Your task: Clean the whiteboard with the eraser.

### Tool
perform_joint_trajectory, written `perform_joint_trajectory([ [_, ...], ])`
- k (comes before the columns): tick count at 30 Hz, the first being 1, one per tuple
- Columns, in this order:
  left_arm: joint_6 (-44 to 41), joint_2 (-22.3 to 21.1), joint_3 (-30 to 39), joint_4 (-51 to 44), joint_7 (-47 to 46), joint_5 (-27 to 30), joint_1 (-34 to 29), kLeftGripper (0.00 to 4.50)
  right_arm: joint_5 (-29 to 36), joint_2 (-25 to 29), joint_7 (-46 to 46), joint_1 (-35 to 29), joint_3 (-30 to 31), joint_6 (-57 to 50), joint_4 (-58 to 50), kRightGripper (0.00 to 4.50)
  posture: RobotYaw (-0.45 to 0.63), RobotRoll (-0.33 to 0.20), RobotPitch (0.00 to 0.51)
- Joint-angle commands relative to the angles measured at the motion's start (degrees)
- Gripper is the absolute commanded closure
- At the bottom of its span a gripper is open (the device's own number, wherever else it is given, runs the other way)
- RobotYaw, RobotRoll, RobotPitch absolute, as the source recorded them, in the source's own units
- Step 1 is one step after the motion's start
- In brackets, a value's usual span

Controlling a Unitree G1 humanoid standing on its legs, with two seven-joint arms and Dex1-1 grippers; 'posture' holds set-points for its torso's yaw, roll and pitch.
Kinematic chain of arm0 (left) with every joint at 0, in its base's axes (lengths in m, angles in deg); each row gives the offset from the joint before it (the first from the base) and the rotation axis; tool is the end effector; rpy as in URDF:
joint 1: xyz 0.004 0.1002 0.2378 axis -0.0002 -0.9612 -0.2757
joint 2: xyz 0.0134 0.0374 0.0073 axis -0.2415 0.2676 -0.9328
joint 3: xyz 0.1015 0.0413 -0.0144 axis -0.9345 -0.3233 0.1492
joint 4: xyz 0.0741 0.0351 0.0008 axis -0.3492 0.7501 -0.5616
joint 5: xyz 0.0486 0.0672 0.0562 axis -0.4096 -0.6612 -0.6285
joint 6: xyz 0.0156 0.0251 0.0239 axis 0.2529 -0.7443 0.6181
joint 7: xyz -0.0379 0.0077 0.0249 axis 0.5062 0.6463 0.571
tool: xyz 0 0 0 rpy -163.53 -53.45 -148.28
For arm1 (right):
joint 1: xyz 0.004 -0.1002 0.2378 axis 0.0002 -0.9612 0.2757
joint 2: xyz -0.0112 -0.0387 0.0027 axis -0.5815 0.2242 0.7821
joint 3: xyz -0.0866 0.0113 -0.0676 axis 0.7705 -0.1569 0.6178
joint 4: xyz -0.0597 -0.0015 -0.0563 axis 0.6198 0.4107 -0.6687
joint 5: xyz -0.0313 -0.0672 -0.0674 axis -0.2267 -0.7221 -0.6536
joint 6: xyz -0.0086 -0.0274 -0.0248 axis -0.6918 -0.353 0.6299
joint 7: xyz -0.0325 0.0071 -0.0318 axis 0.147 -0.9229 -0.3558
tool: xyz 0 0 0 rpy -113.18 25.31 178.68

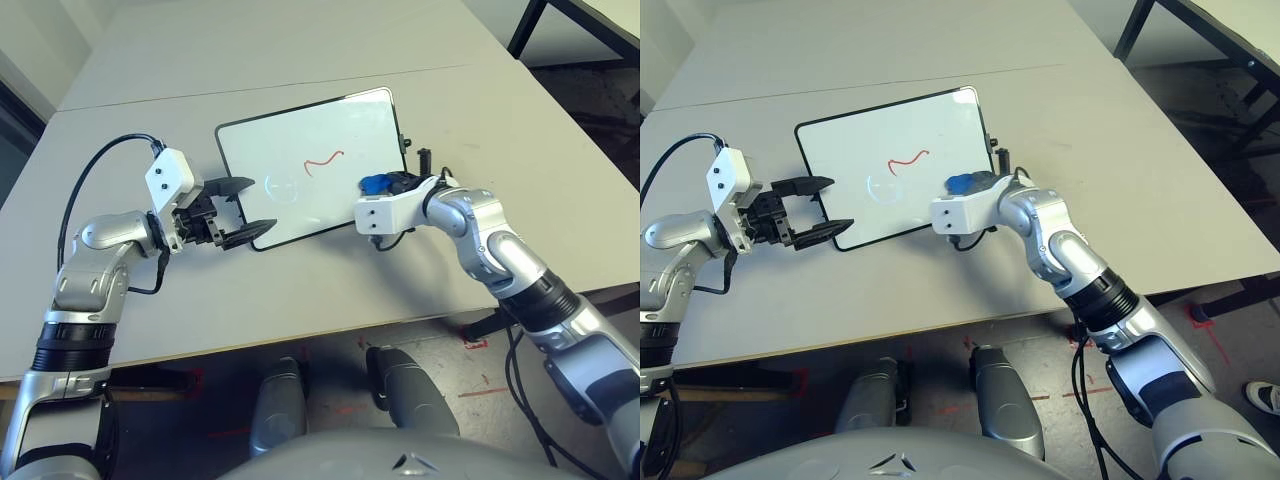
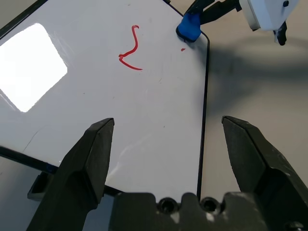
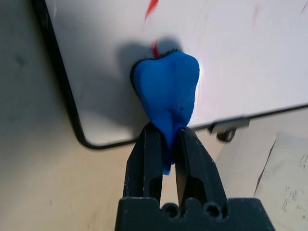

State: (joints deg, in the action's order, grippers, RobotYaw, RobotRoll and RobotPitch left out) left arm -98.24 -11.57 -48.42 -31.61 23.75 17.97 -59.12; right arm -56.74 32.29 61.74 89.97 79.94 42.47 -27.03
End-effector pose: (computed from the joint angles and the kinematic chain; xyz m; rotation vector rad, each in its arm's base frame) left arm 0.2478 0.2804 0.1626 0.3357 0.0591 -0.9775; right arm 0.2886 -0.1395 0.1575 -1.5804 0.1118 0.5678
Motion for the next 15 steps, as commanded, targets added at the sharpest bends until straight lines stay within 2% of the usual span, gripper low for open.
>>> perform_joint_trajectory([
  [1, 0.6, 0.0, -0.6, 0.2, 0.4, -0.9, -0.3, 0.0, 0.1, 1.1, 0.0, -0.7, -1.1, -0.9, 4.1, 4.3, -0.13, 0.0, 0.151],
  [6, 0.9, 0.0, -0.8, 0.7, 0.5, -1.0, 0.0, 0.0, 0.1, 0.5, 0.1, -0.7, -0.7, -0.9, 3.9, 4.3, -0.13, 0.0, 0.151],
  [15, 1.2, 0.0, -0.8, 1.0, 0.4, -1.2, 0.0, 0.0, -0.4, -4.1, 2.4, -2.0, 2.5, -0.6, -0.3, 4.31, -0.12, 0.0, 0.157],
])
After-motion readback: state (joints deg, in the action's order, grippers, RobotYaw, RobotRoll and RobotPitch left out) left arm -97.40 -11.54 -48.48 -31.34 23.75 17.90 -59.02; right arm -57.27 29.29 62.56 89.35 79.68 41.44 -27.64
